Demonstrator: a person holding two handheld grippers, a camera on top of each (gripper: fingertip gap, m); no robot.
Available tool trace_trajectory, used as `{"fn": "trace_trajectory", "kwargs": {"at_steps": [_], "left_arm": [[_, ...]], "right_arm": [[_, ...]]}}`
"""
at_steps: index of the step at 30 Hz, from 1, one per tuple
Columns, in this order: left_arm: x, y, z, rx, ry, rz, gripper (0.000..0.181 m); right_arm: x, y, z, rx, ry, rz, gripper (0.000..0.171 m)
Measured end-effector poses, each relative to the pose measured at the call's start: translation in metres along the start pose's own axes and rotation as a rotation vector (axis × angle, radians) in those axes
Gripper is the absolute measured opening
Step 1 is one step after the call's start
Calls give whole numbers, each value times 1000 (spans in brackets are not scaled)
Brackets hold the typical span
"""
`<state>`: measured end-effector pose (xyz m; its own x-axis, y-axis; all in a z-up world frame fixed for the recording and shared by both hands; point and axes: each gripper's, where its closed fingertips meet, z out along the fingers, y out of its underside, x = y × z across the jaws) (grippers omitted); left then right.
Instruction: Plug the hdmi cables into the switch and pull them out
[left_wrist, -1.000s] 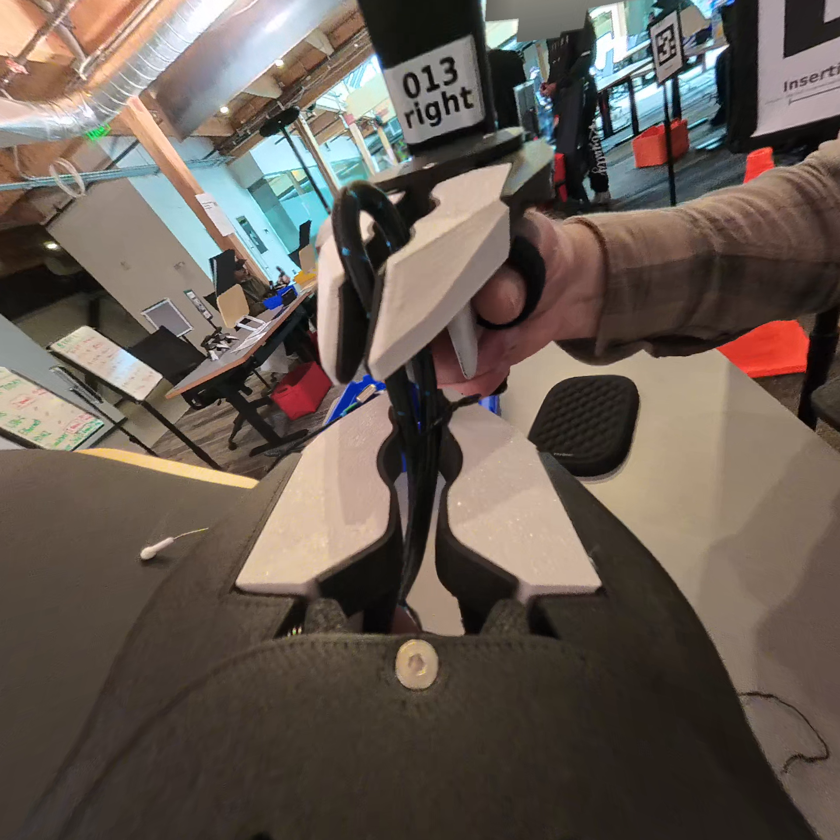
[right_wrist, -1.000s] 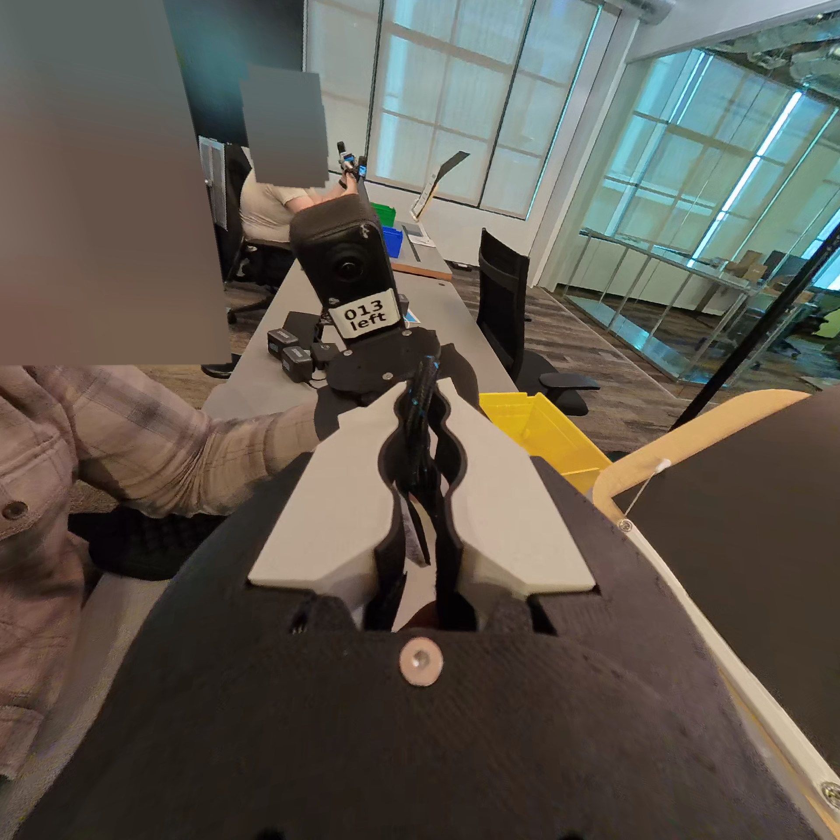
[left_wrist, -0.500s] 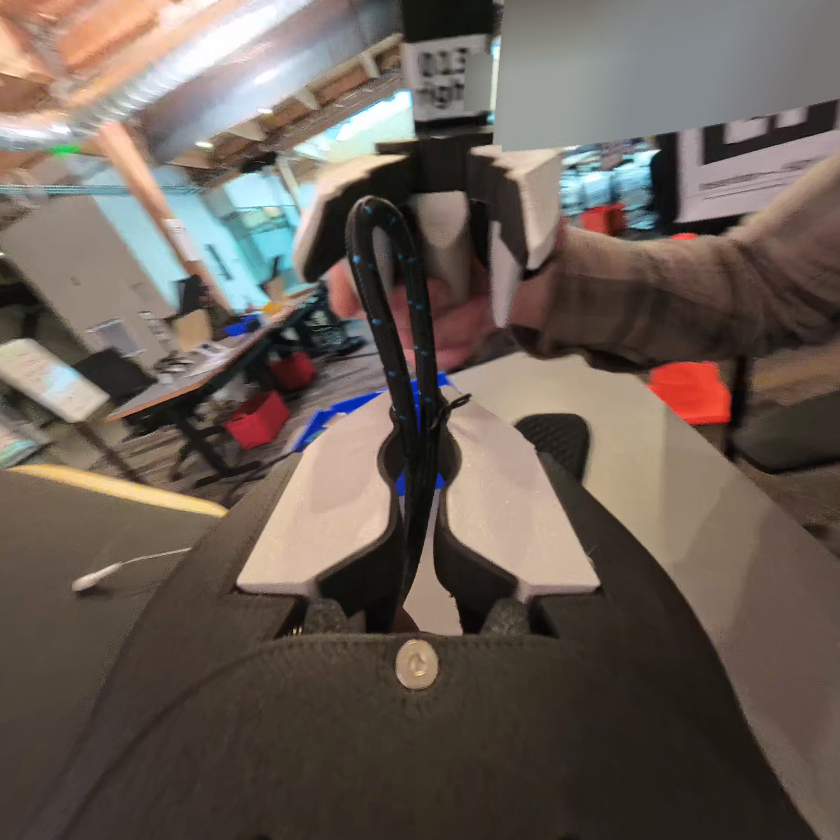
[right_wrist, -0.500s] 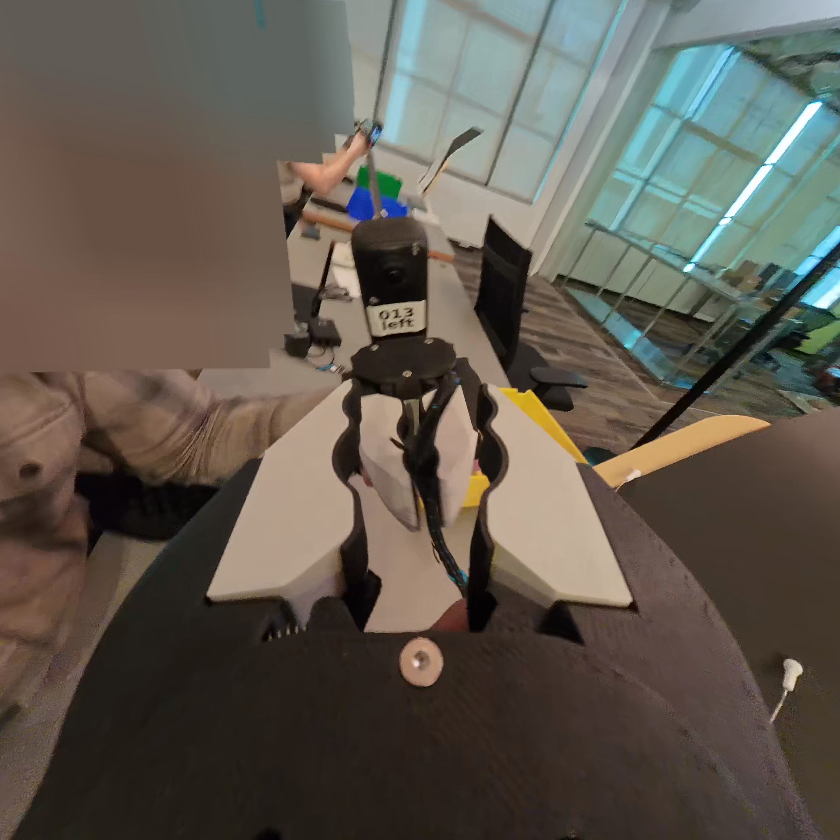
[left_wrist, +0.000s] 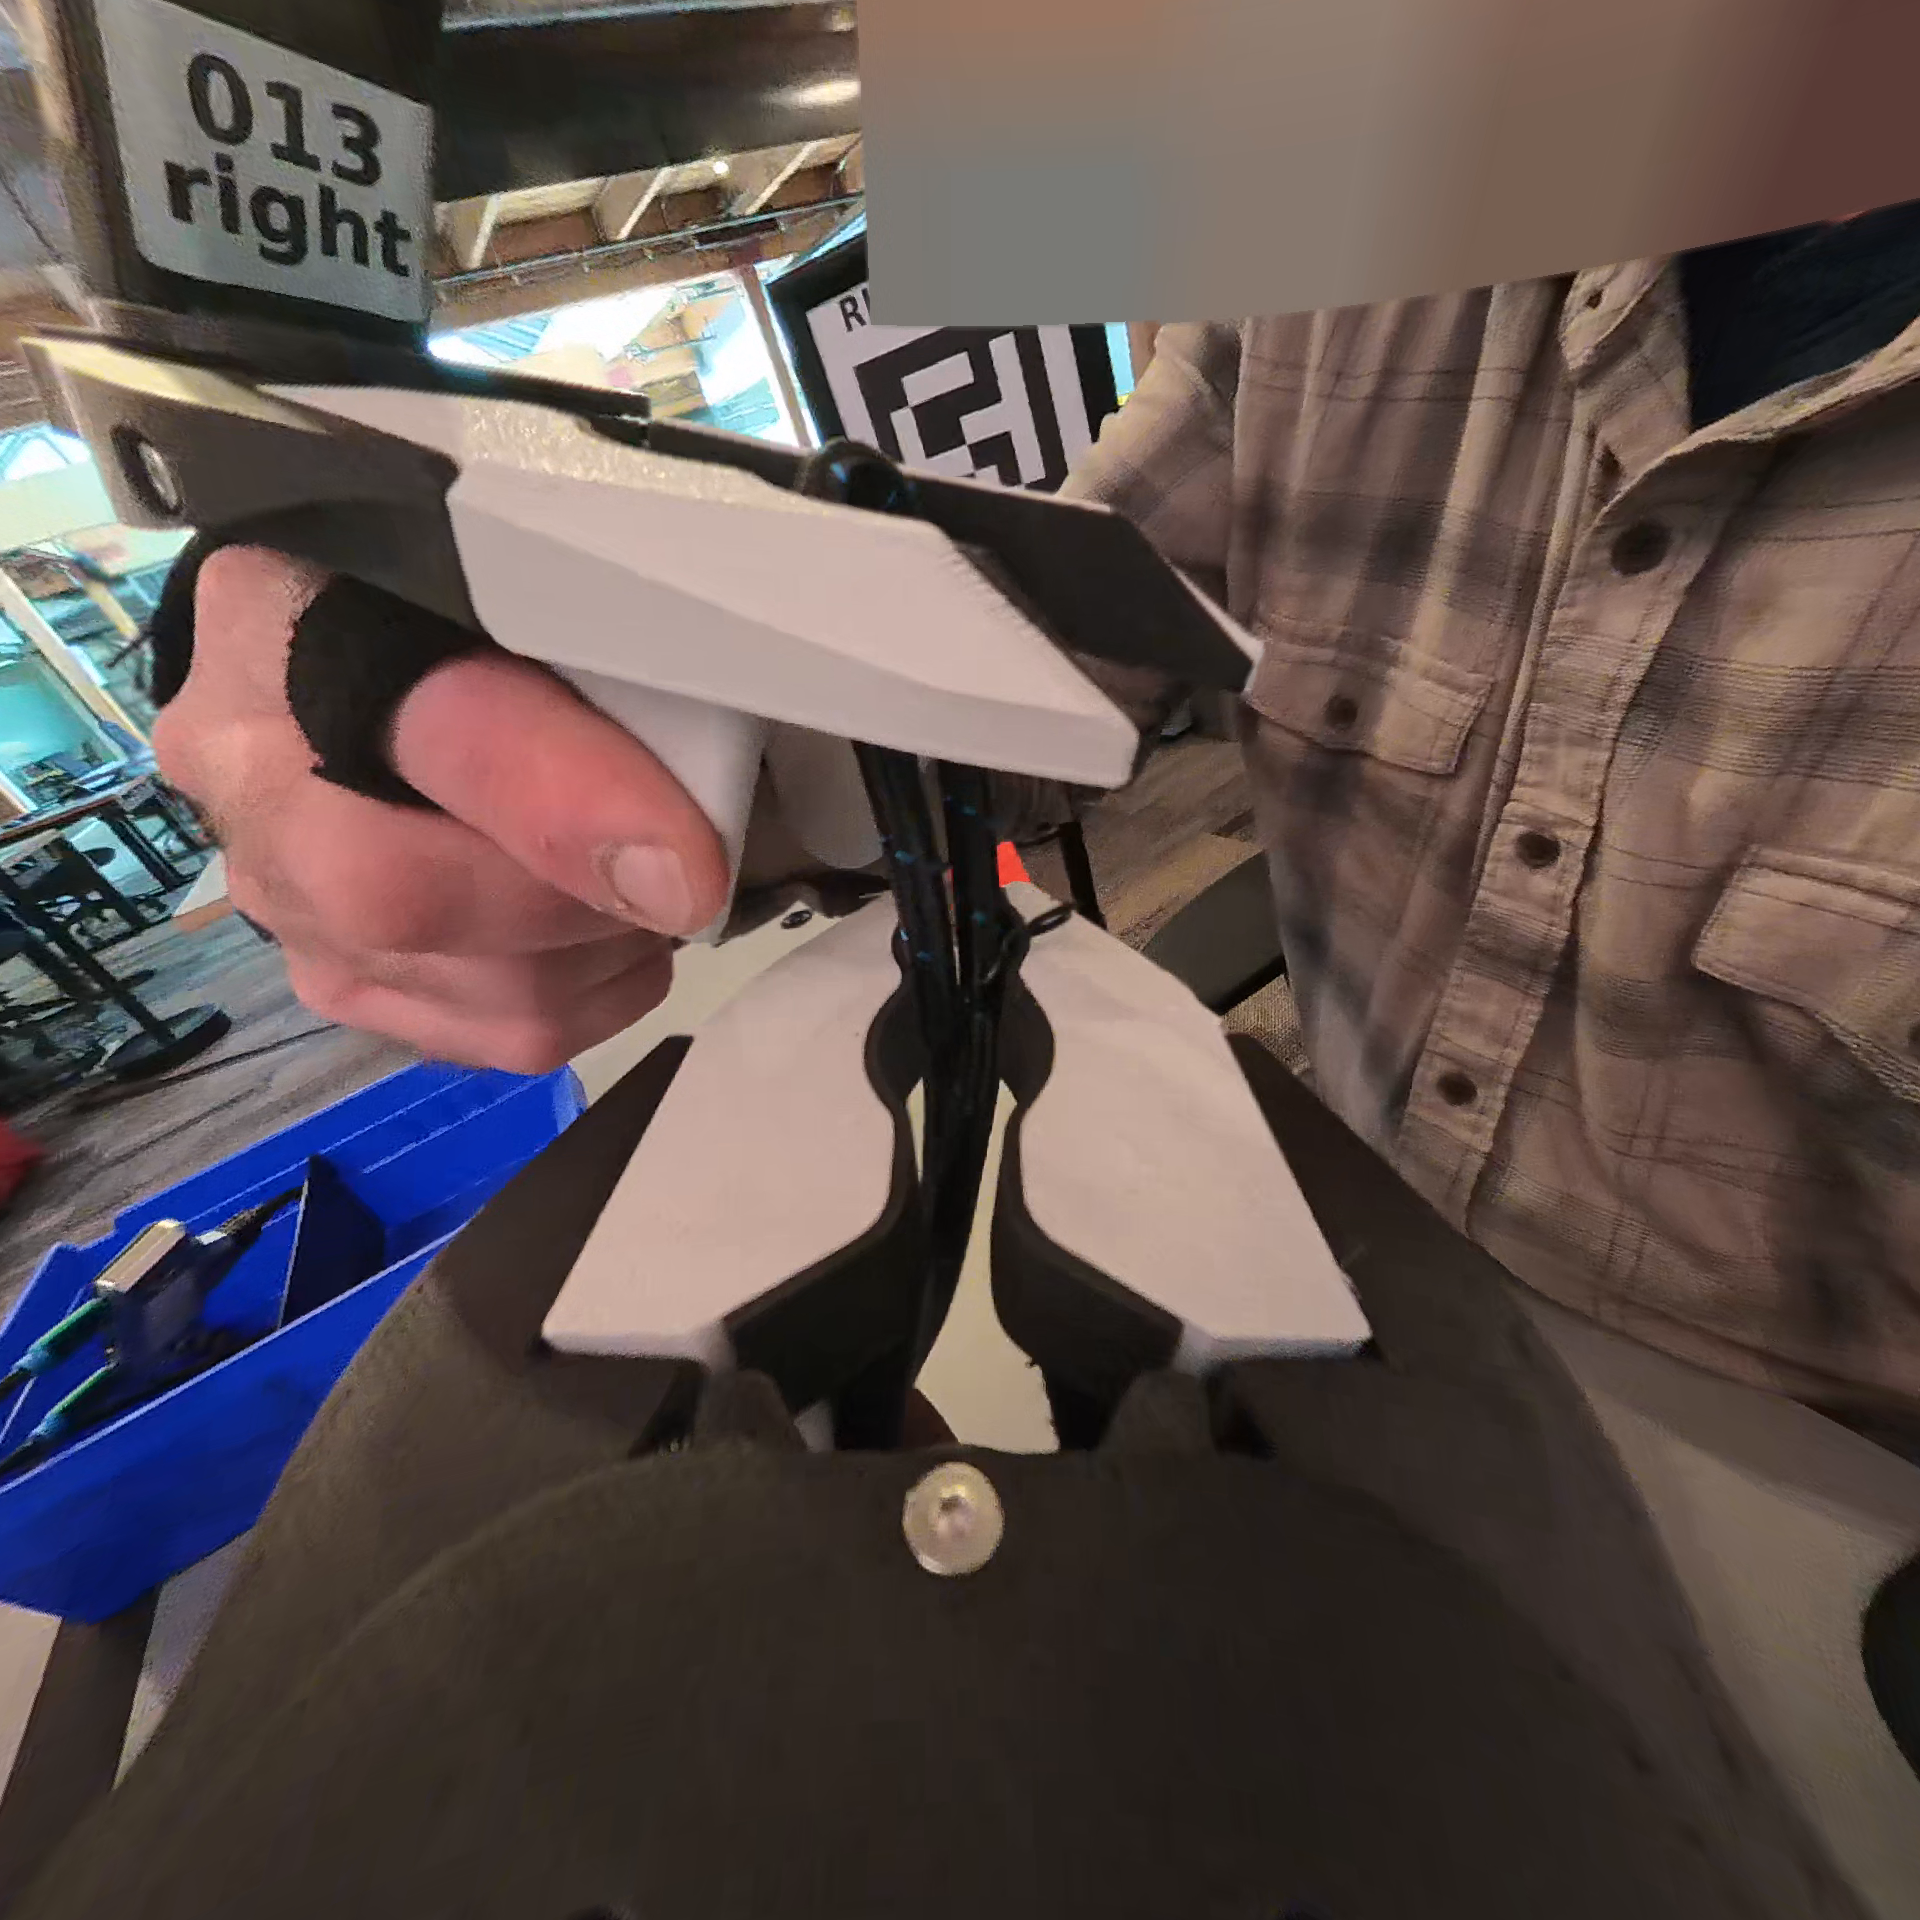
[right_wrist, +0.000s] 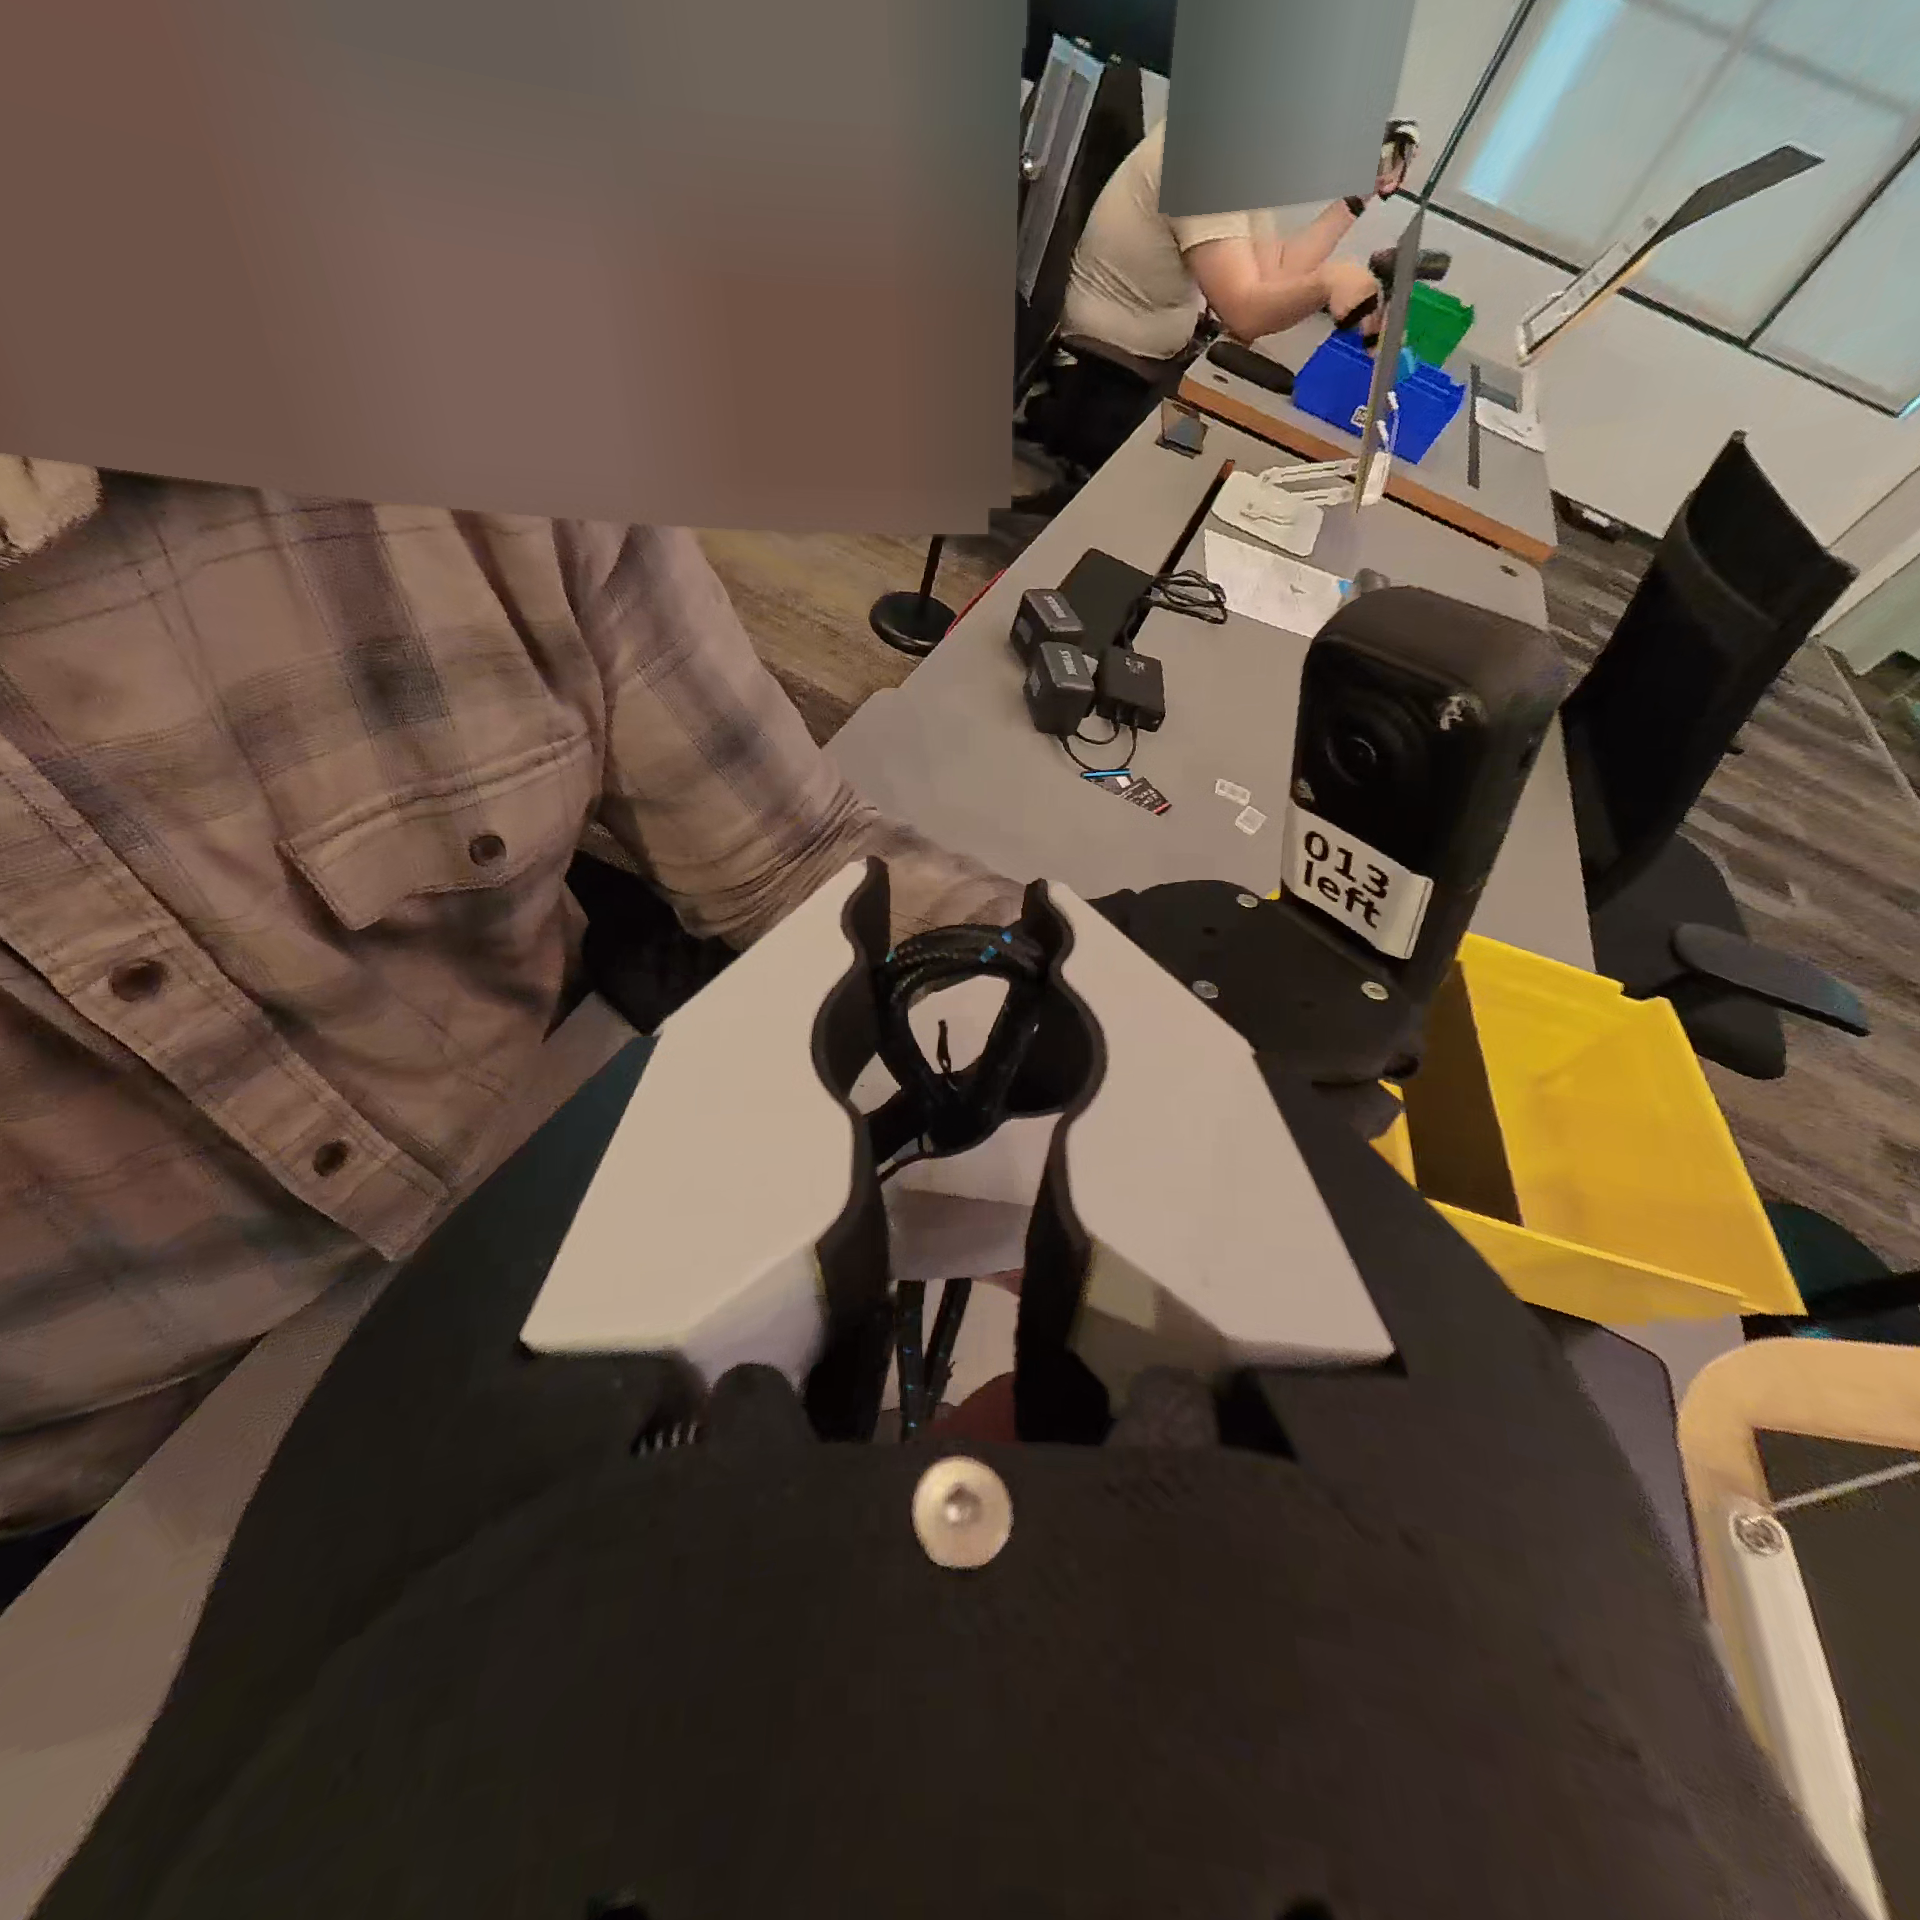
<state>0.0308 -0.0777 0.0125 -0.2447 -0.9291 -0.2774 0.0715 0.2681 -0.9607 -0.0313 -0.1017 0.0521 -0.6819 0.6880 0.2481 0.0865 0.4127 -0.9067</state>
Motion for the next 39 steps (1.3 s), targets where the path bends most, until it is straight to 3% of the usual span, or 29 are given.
{"fn": "trace_trajectory", "kwargs": {"at_steps": [5, 14, 19, 20, 28, 31, 39], "left_arm": [[-13, -2, -1, 10, -90, 15, 11], [-73, 5, -21, -147, -542, 130, 38], [-97, 4, -32, -148, -724, 162, 21], [-97, 5, -31, -149, -719, 159, 14], [-93, 0, -29, -172, -702, 132, 6], [-88, 8, -26, -275, -682, 152, 7], [-78, -1, -21, -270, -642, 147, 7]], "right_arm": [[8, 0, -8, -4, 78, -36, 20], [57, -7, -55, 69, 372, -2, 18], [64, -7, -58, 99, 417, 27, 18], [66, -7, -58, 98, 425, 29, 18], [64, 3, -60, 101, 427, 76, 18], [59, 10, -51, 70, 402, 75, 18], [50, 15, -45, 65, 375, 82, 17]]}}
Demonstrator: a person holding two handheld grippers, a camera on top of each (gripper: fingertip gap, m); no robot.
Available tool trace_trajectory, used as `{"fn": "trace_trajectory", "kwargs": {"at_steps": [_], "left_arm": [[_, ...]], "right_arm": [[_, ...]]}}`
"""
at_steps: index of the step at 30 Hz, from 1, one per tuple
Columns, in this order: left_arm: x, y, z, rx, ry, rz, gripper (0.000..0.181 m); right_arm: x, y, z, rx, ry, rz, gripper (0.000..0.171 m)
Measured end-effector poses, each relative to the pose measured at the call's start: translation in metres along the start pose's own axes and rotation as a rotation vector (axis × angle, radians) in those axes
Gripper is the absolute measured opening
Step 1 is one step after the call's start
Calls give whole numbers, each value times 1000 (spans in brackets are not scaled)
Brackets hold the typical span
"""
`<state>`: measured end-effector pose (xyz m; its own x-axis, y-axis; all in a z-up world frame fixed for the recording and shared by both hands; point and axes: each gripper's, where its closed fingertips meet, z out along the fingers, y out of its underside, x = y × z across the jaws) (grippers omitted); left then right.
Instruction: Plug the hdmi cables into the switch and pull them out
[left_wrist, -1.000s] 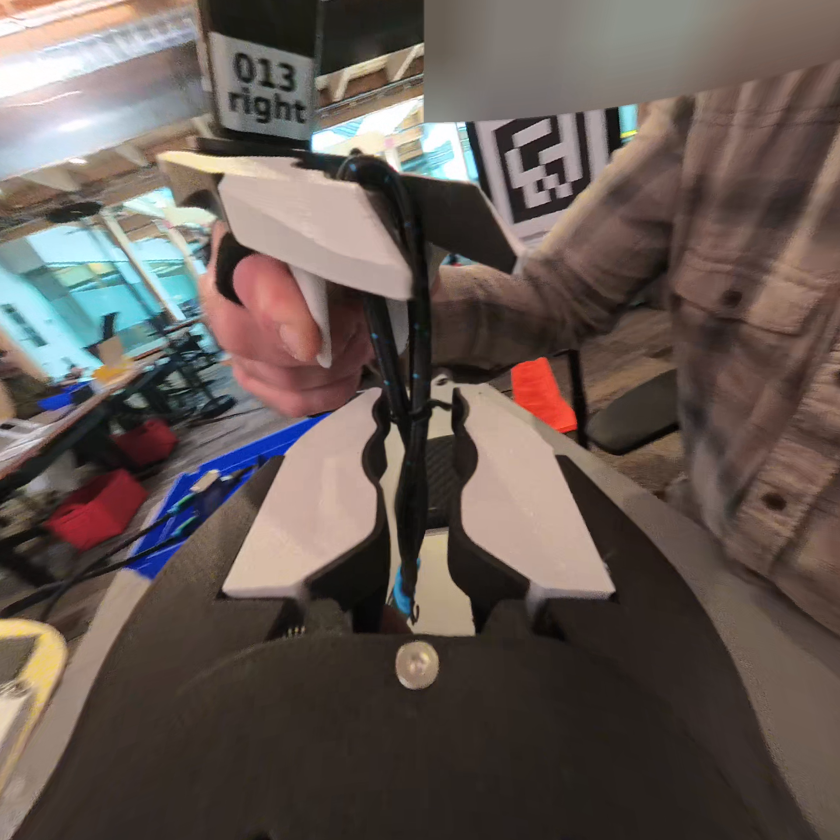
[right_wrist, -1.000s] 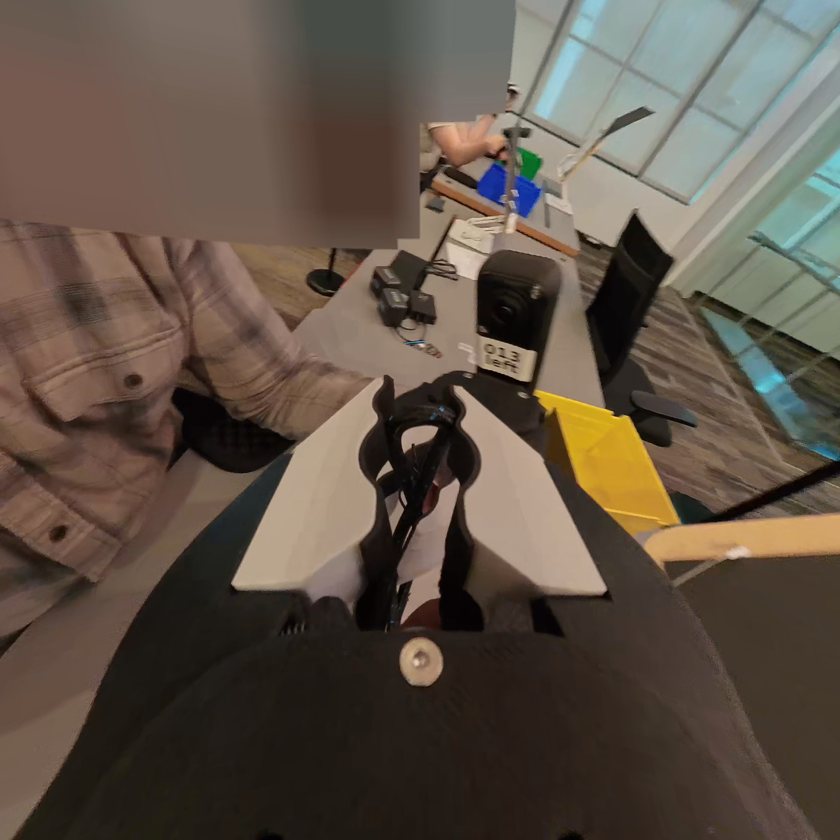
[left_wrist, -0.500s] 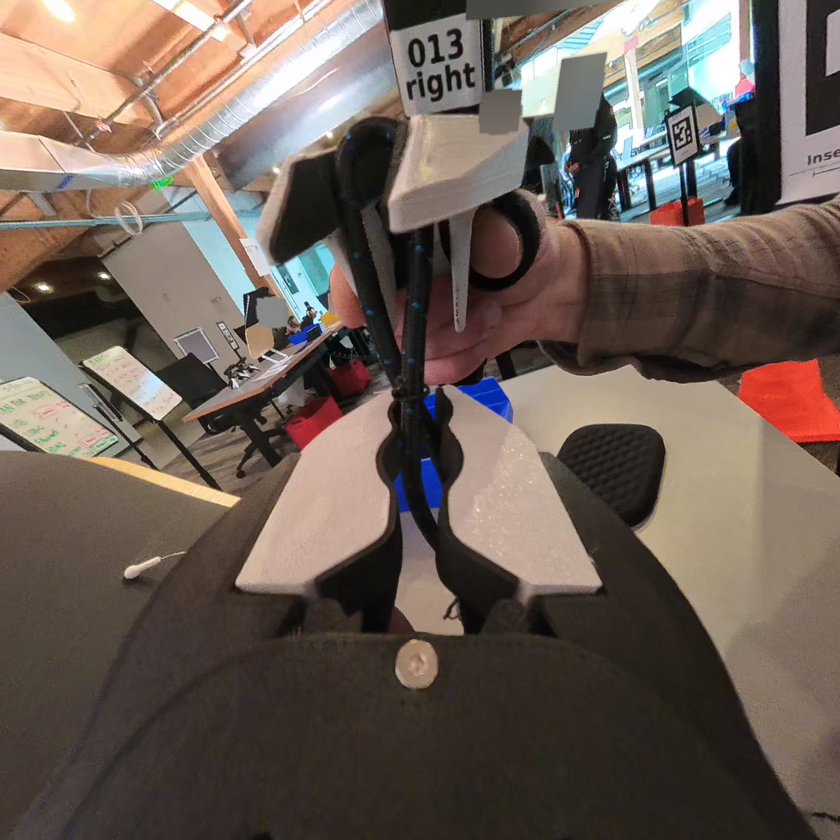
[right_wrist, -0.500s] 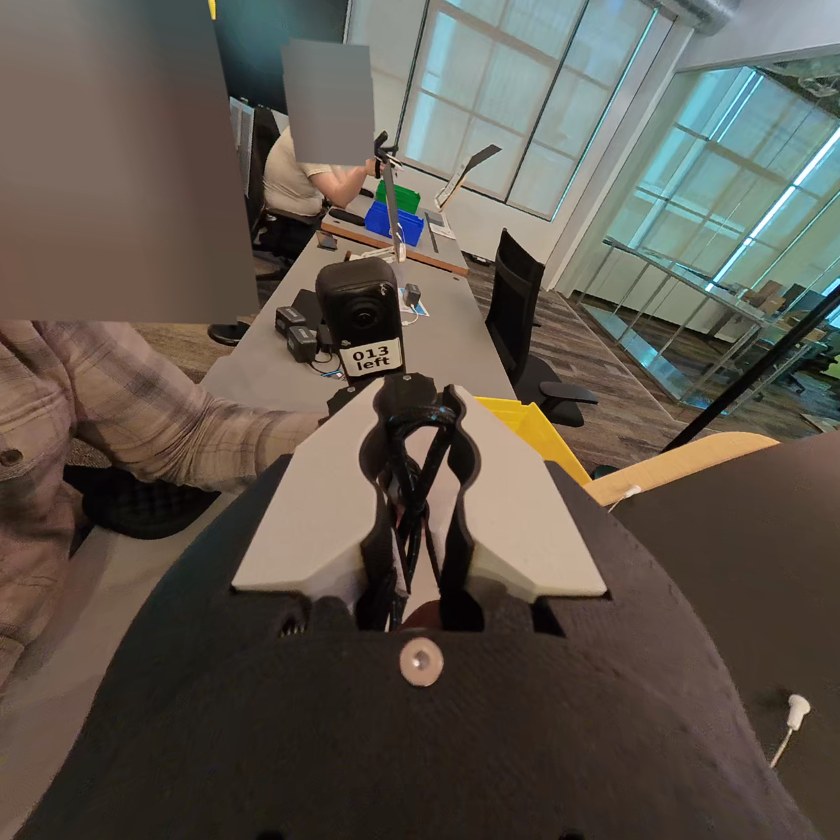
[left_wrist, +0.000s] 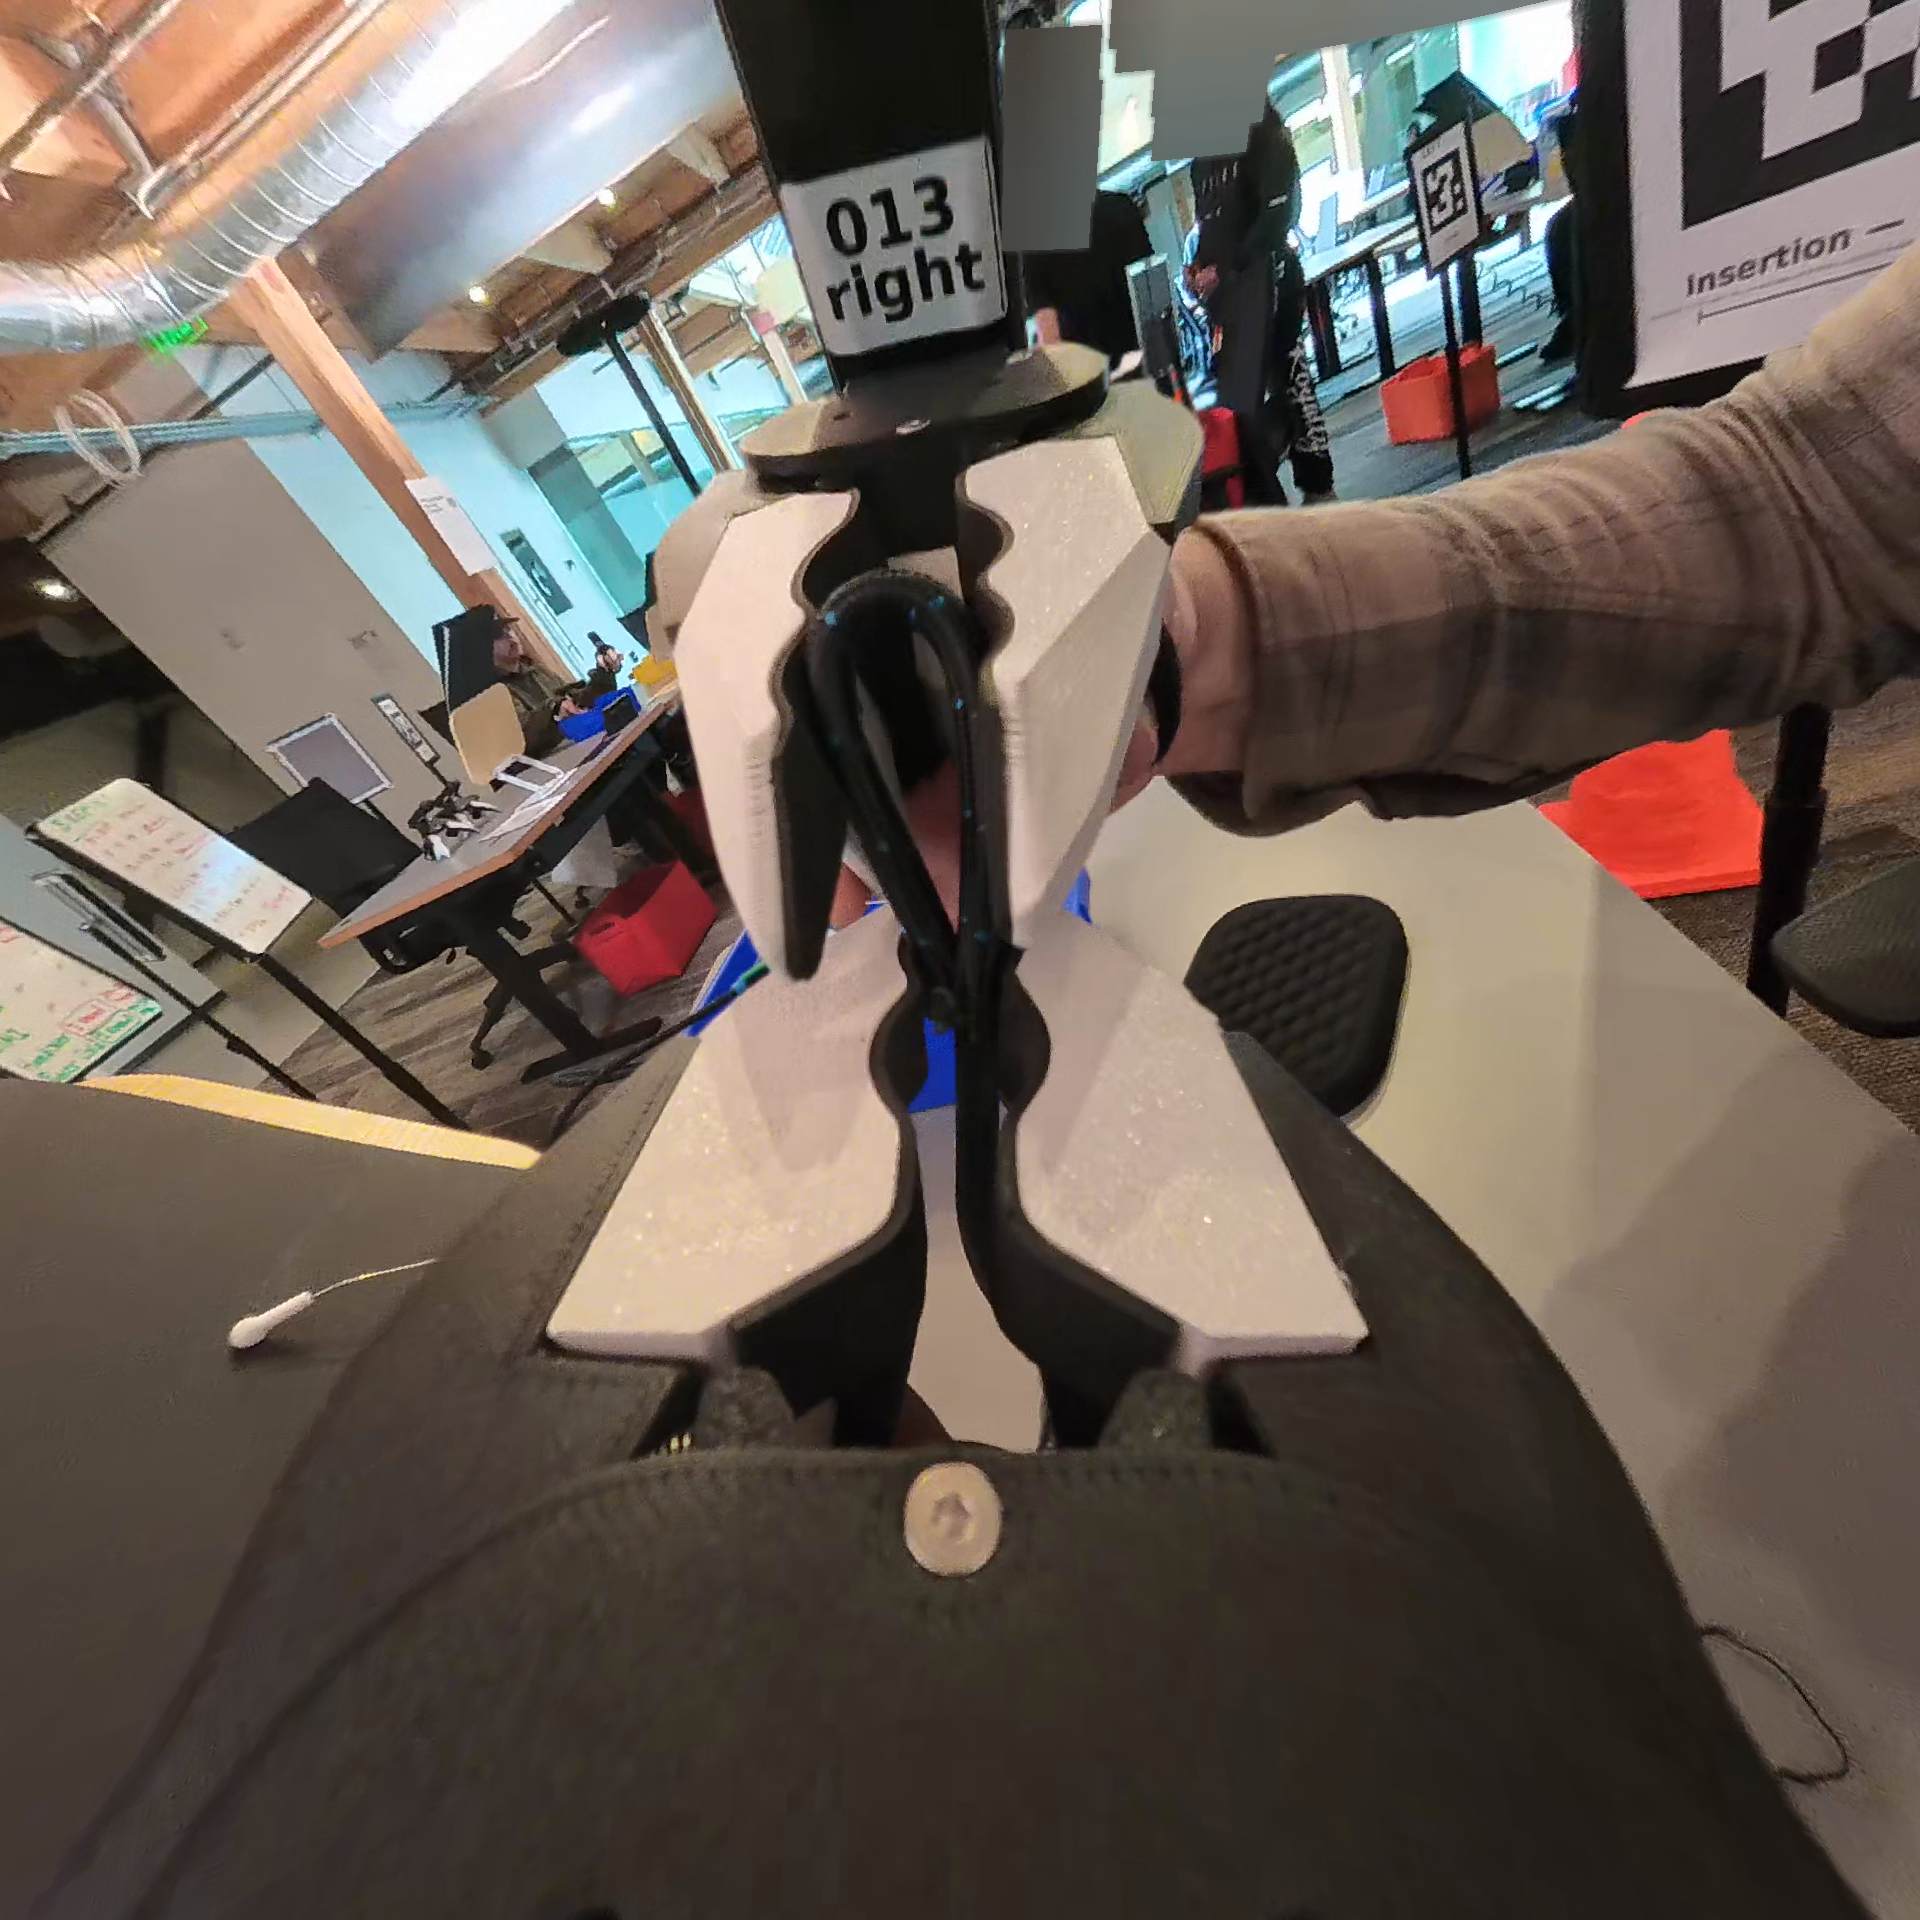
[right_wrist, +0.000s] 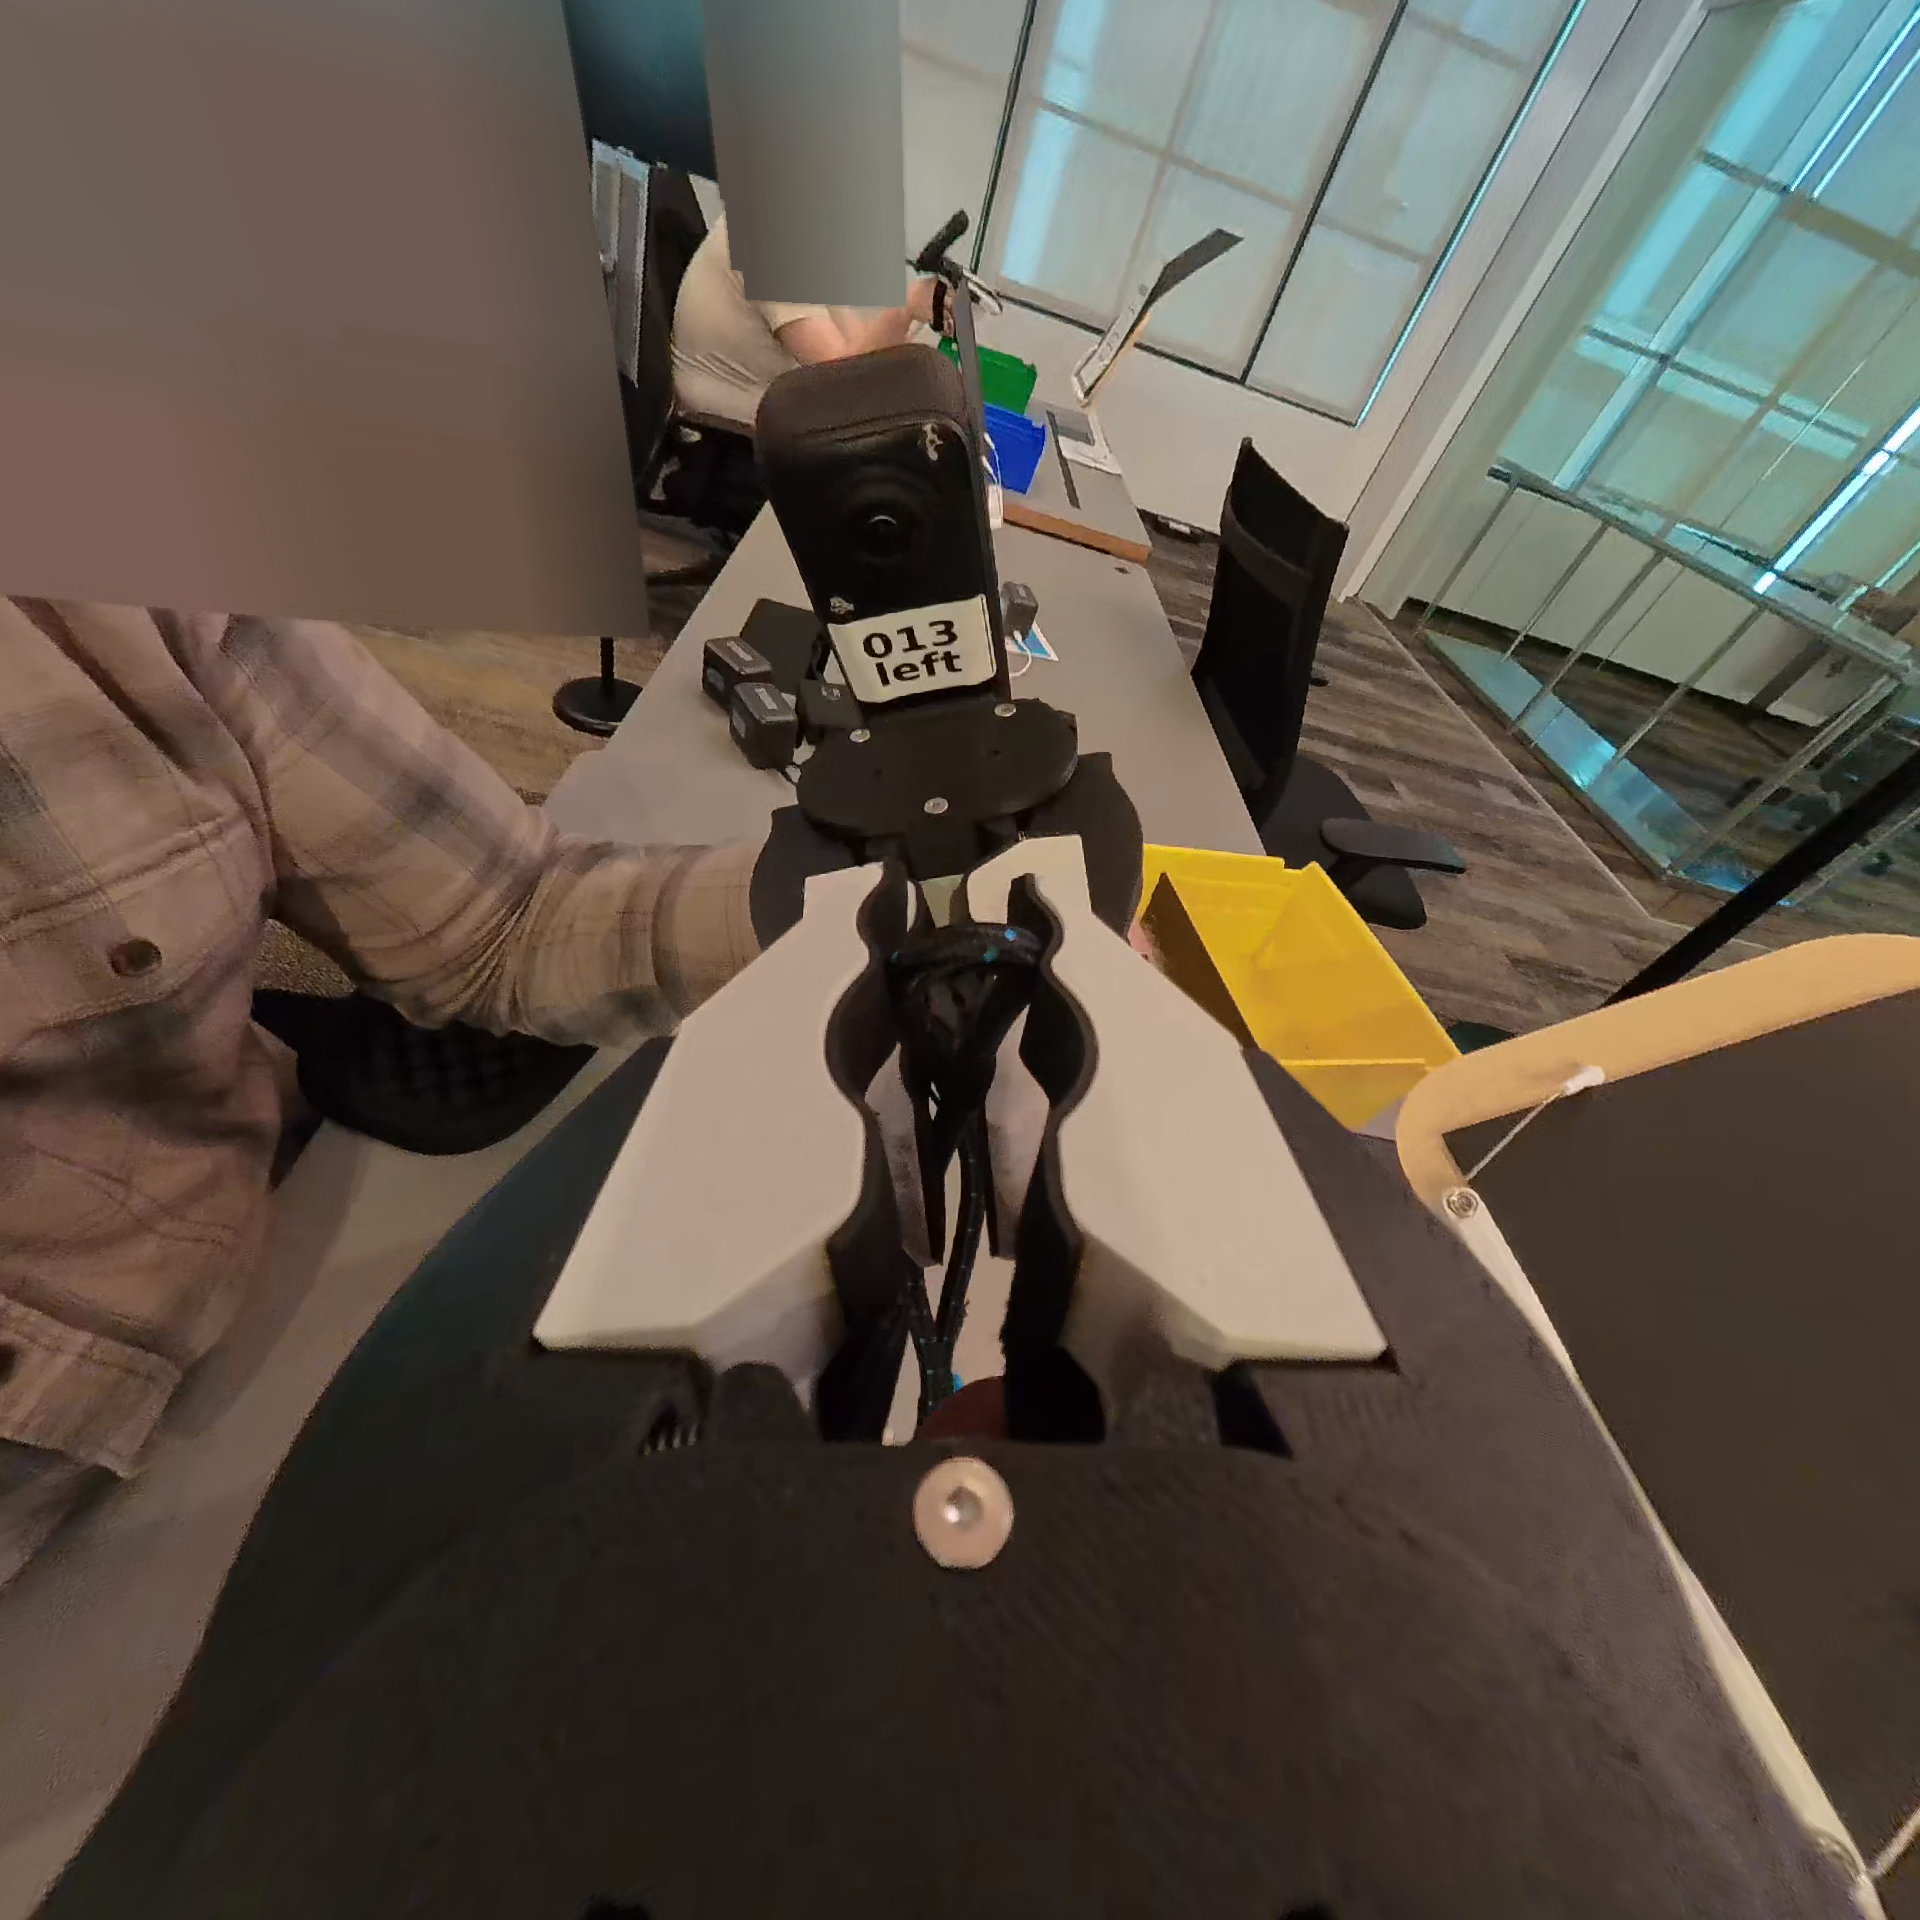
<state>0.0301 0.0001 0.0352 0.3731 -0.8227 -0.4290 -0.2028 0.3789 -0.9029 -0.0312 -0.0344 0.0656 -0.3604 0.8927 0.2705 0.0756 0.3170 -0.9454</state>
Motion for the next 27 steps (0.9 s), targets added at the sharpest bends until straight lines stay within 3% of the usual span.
{"fn": "trace_trajectory", "kwargs": {"at_steps": [3, 5, 11, 16, 19, 22, 26, 27], "left_arm": [[-6, 4, 5, -15, -46, 8, 10], [-10, -2, 2, 35, -52, -29, 24], [-46, 12, 3, -112, -346, 54, 61], [-77, 15, -2, -210, -729, 245, 41], [-83, 15, -8, -205, -823, 272, 24], [-85, 12, -14, -182, -830, 285, 10], [-84, 10, -17, -177, -756, 248, 6], [-80, 13, -14, -188, -694, 227, 6]], "right_arm": [[6, 1, -3, -17, 40, -6, 18], [10, -5, -5, 9, 77, -9, 18], [51, -29, -24, 157, 364, 36, 18], [71, -36, -36, 287, 550, 153, 18], [70, -34, -34, 292, 609, 168, 18], [67, -34, -33, 314, 607, 194, 19], [65, -33, -32, 288, 568, 184, 22], [64, -32, -31, 243, 563, 153, 39]]}}
